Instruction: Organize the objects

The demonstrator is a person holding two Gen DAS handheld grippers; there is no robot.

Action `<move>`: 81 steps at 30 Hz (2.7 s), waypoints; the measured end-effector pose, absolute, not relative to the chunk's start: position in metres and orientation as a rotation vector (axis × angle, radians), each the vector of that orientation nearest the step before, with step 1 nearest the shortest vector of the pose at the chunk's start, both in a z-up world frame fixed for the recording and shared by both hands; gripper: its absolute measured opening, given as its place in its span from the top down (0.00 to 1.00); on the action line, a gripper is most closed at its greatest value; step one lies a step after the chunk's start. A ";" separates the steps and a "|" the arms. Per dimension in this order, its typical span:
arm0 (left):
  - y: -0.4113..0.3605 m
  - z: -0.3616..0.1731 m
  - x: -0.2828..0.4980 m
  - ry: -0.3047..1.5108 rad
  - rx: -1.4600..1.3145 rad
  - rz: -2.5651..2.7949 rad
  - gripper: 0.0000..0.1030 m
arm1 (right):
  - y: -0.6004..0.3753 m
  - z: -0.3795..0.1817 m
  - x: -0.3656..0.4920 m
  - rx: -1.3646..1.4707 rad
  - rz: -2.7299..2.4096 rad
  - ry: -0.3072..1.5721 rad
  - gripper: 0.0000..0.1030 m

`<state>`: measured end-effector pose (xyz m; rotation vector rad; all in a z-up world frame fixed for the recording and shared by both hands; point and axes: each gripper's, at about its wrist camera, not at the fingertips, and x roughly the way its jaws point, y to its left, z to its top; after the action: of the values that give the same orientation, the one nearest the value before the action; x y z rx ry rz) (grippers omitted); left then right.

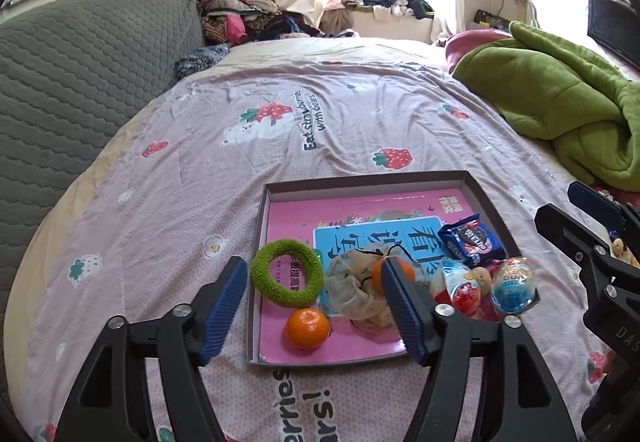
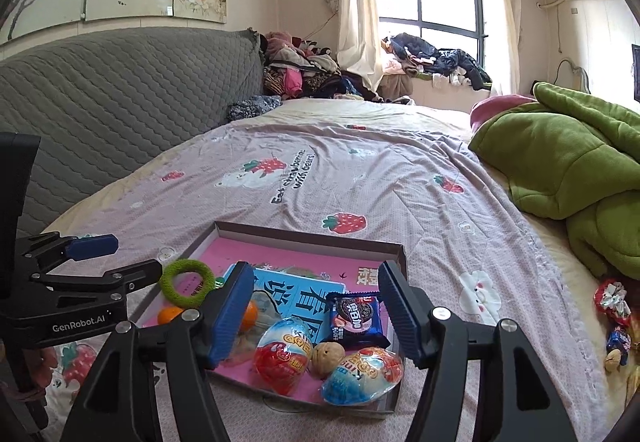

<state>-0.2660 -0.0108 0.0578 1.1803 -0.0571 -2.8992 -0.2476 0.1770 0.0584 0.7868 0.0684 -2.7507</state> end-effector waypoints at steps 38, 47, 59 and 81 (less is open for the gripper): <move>-0.012 0.075 -0.151 0.010 1.035 -2.951 0.28 | 0.193 0.074 -0.143 0.764 -2.797 0.023 0.28; -0.014 0.047 -0.123 0.029 1.072 -2.913 0.28 | 0.193 0.051 -0.121 0.828 -2.795 0.039 0.28; -0.008 0.017 -0.097 -0.017 1.086 -2.906 0.28 | 0.192 0.012 -0.104 0.909 -2.806 0.050 0.28; -0.001 -0.013 -0.091 -0.030 1.139 -2.913 0.28 | 0.199 -0.020 -0.101 1.023 -2.796 0.054 0.28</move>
<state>-0.0909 -0.0013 -0.0129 1.1387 -0.0298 -2.9127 -0.1007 0.1985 -0.0205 1.0230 0.0540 -2.7961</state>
